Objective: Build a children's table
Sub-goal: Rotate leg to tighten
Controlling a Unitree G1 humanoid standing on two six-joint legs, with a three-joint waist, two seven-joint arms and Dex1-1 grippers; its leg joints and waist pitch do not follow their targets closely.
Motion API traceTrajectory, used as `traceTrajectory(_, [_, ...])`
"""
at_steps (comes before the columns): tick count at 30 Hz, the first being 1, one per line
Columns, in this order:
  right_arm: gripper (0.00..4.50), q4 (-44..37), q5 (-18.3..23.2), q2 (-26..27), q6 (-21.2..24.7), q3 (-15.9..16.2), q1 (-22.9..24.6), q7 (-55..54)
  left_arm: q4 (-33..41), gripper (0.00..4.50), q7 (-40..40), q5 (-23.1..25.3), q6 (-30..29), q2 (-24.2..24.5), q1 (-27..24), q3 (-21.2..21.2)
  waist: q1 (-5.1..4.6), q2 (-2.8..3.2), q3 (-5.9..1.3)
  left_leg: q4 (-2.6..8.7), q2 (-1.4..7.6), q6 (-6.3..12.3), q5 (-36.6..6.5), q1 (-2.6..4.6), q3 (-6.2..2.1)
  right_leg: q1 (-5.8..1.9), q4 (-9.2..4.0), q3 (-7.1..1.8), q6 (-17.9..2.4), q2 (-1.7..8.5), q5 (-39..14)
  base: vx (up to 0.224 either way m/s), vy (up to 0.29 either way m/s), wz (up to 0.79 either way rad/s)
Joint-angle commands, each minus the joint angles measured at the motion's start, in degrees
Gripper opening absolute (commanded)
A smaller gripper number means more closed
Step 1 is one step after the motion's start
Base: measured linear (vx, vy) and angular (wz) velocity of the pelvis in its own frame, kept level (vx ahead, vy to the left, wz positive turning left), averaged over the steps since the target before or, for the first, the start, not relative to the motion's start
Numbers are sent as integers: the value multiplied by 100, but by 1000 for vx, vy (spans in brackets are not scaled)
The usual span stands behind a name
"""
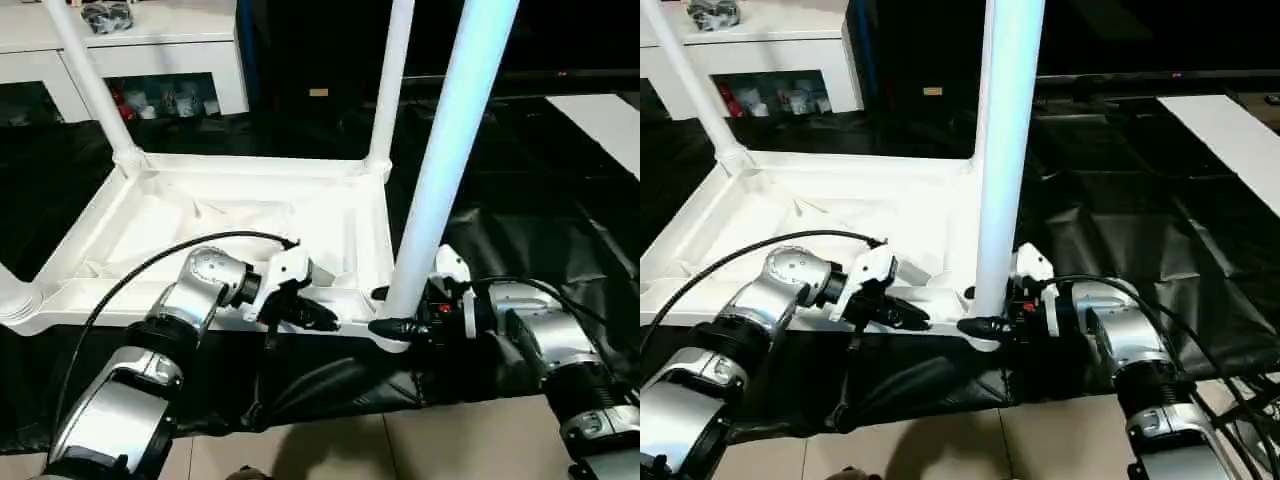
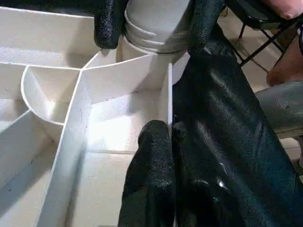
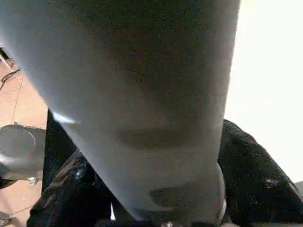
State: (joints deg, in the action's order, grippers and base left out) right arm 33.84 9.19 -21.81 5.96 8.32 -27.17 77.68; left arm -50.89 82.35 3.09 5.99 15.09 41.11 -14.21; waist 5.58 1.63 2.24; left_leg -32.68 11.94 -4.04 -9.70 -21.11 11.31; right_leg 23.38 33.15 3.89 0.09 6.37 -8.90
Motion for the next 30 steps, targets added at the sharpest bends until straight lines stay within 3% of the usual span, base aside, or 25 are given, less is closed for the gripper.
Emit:
traceTrajectory(1, [261, -108, 0, 198, 176, 265, 158, -29, -39, 0, -424, -14, -74, -185, 168, 21, -8, -56, -354, 354, 127, 434, -1440, 65, -22, -298, -313, -150, -1485, 171, -1223, 0, 0, 0])
traceTrajectory(4, [261, -27, -139, 286, 245, 220, 170, -487, -85, 0, -837, 26, -208, -288, 209, 84, -6, -52, -318, 383, 127, 323, -1725, 99, -20, -270, -372, -152, -1377, 170, -1701, 0, 0, 0])
traceTrajectory(5, [261, 212, -347, 467, 246, 103, 85, -1288, -110, 0, -1200, 74, -308, -386, 241, 124, -24, -73, -299, 402, 122, 181, -1883, 123, -34, -243, -415, -158, -1222, 194, -2197, 0, 0, 0])
traceTrajectory(6, [261, 243, -364, 494, 243, 82, 71, -1396, -110, 0, -1240, 81, -320, -399, 243, 126, -44, -68, -288, 407, 117, 142, -1974, 128, -40, -234, -436, -153, -1159, 192, -2386, 0, 0, 0])
traceTrajectory(7, [261, 548, -487, 797, 203, -172, -78, -2484, -93, 0, -1617, 133, -463, -539, 259, 148, -75, -74, -283, 417, 113, 80, -2004, 119, -58, -228, -447, -154, -1085, 205, -2556, 0, 0, 0])
traceTrajectory(8, [261, 548, -487, 797, 203, -172, -78, -2484, -93, 0, -1617, 133, -463, -539, 259, 148, -128, -99, -261, 427, 78, -2, -2141, 110, -86, -224, -485, -123, -898, 208, -3020, -53, -1, -8])
traceTrajectory(9, [261, 720, -393, 1116, 275, -446, -201, -3228, -46, 0, -1972, 116, -672, -735, 268, 206, -169, -93, -259, 436, 62, -41, -2219, 114, -117, -236, -540, -95, -675, 214, -3422, 0, 0, 0])
traceTrajectory(10, [261, 733, -386, 1147, 279, -469, -212, -3296, -43, 0, -2013, 114, -691, -756, 269, 214, -196, -103, -257, 438, 61, -47, -2250, 110, -120, -223, -556, -94, -619, 214, -3497, -51, 8, -12])
traceTrajectory(11, [261, 853, -364, 1431, 280, -604, -307, -3880, 8, 0, -2346, 89, -868, -985, 266, 258, -263, -85, -249, 417, 50, -59, -2441, 169, -125, -150, -618, -80, -550, 201, -3679, 0, 0, 0])
traceTrajectory(12, [260, 903, -387, 1538, 253, -619, -342, -4091, 28, 0, -2479, 95, -908, -1076, 260, 259, -283, -93, -246, 415, 41, -41, -2473, 168, -130, -147, -639, -66, -540, 198, -3709, -54, 17, -8])
traceTrajectory(15, [260, 1099, -421, 1844, 137, -708, -468, -4754, 9, 0, -2833, 96, -1000, -1321, 261, 275, -344, -94, -259, 431, 32, -9, -2503, 129, -144, -172, -644, -39, -513, 177, -3598, 0, 0, 0])
traceTrajectory(20, [260, 1342, -689, 2289, -322, -665, -661, -5527, 128, 0, -3266, 269, -1040, -1648, 191, 137, -384, -84, -269, 440, 34, 107, -2524, 135, -121, -150, -656, -53, -591, 168, -3319, 0, 0, 0])
traceTrajectory(21, [316, 1363, -721, 2319, -383, -675, -675, -5620, 173, 0, -3271, 293, -1057, -1657, 170, 111, -378, -88, -273, 443, 40, 124, -2509, 133, -115, -147, -647, -67, -615, 170, -3242, 0, 0, 0])
traceTrajectory(22, [330, 1385, -729, 2328, -502, -719, -700, -5707, 225, 0, -3235, 309, -1047, -1634, 144, 87, -379, -108, -275, 453, 43, 146, -2472, 115, -113, -160, -636, -72, -643, 167, -3160, 0, 0, 0])
traceTrajectory(25, [352, 1343, -612, 2219, -714, -819, -712, -5538, 306, 0, -3113, 295, -989, -1510, 95, 89, -363, -84, -298, 455, 59, 148, -2384, 110, -108, -167, -597, -97, -740, 173, -2869, 0, 0, 0])
traceTrajectory(27, [376, 1300, -568, 2132, -767, -825, -686, -5342, 317, 0, -3004, 288, -906, -1440, 80, 76, -351, -84, -308, 453, 69, 214, -2177, 77, -81, -192, -537, -120, -917, 152, -2327, 0, 0, 0])
traceTrajectory(30, [400, 1242, -409, 1931, -842, -821, -633, -4753, 328, 0, -2656, 234, -728, -1265, 45, 65, -337, -97, -329, 434, 68, 325, -1990, 57, -64, -241, -487, -127, -1076, 160, -1926, 0, 0, 0])
